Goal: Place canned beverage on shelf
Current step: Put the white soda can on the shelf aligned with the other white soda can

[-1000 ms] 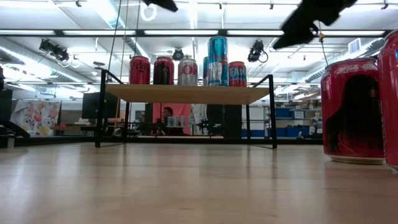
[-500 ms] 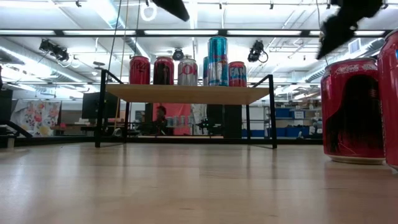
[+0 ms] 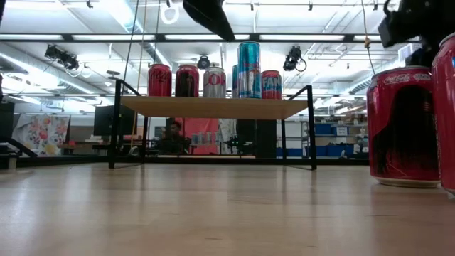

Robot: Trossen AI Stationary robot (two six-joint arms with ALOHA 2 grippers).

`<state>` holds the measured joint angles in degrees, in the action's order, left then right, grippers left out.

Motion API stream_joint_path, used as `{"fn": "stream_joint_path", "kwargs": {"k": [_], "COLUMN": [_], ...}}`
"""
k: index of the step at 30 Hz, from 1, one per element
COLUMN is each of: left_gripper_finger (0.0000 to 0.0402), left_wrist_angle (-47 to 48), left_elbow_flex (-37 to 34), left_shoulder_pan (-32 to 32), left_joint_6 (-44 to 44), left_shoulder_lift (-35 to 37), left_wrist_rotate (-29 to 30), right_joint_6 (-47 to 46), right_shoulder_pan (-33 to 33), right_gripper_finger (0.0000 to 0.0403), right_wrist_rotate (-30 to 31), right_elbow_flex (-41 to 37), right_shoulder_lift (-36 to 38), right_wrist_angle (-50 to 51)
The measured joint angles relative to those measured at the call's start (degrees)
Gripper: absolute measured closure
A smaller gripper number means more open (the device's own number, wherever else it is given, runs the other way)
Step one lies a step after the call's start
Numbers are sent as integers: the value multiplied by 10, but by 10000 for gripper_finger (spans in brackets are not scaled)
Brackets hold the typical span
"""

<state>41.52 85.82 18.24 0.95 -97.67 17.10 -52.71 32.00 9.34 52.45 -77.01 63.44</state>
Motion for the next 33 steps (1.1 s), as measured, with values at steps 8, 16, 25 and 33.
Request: {"fn": "stream_joint_path", "kwargs": {"k": [8, 16, 25, 33], "left_gripper_finger": [11, 11, 11, 11], "left_wrist_angle": [15, 23, -1, -7], "left_elbow_flex": [0, 0, 0, 0], "left_shoulder_pan": [8, 10, 9, 8], "left_joint_6": [22, 44, 27, 23], "left_shoulder_lift": [0, -4, -45, -61], "left_wrist_rotate": [0, 0, -17, -26], "right_joint_6": [-1, 20, 96, 211], "right_shoulder_pan": [13, 16, -2, -40], "right_gripper_finger": [55, 55, 55, 55], "right_wrist_rotate": [34, 90, 141, 152], "right_elbow_flex": [-54, -107, -122, -121], "right_shoulder_lift": [5, 6, 2, -13], "right_wrist_angle": [-99, -206, -287, -357]}}
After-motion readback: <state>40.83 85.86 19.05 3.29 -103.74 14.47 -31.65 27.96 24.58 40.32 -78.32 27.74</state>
